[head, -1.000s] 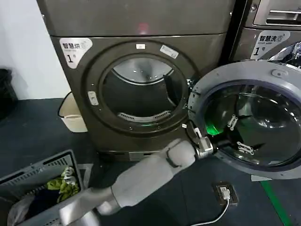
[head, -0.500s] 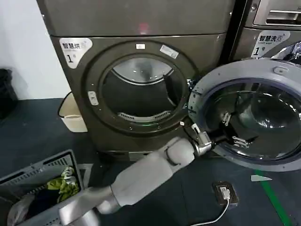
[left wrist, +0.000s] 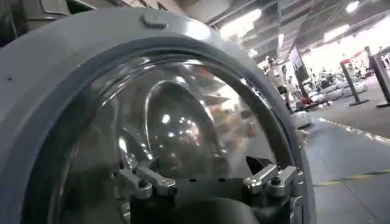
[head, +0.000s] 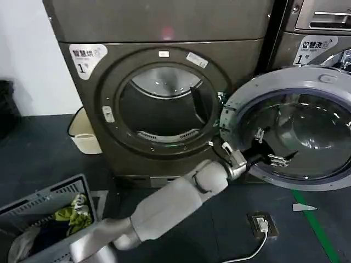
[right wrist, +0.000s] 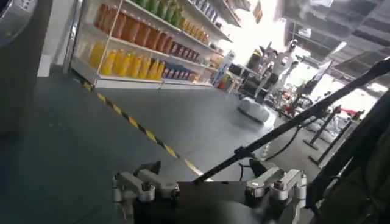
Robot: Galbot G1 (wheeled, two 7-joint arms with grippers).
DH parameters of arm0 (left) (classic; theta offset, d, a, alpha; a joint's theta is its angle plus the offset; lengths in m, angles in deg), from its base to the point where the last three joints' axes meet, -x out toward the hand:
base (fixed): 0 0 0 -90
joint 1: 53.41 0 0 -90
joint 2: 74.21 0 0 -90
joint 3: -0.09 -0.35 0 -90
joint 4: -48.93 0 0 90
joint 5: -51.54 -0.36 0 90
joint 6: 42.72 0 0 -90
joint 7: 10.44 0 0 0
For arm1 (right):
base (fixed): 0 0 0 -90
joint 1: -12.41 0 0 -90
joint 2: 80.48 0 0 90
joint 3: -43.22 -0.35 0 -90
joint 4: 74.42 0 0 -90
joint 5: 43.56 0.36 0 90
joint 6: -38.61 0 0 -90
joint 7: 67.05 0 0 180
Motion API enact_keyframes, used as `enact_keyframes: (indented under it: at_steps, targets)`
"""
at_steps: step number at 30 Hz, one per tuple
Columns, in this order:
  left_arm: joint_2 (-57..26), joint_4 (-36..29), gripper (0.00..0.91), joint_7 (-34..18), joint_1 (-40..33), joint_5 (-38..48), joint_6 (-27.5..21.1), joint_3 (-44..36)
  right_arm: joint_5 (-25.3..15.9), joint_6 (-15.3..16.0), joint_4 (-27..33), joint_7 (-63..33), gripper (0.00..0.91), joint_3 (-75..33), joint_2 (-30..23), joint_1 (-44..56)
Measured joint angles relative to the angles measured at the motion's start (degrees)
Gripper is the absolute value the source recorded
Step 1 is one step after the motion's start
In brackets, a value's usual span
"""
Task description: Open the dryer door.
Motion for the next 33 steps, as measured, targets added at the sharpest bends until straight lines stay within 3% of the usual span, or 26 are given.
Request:
enact_keyframes:
  at_steps: [21,33]
  targets:
    - [-3.52,-4.70,0.907,1.72,3.21,-0.90,-0.20,1.11,-0.28,0.32,-0.11,0.00,0.907,1.47,0.44,-0.55]
    - [-13.13,-17.61,0.907,4.19,9.39,-3.33,-0.65,3.00,-0.25,0.96,-0.23,-0.09,0.907,1.76,0.48,-0.66]
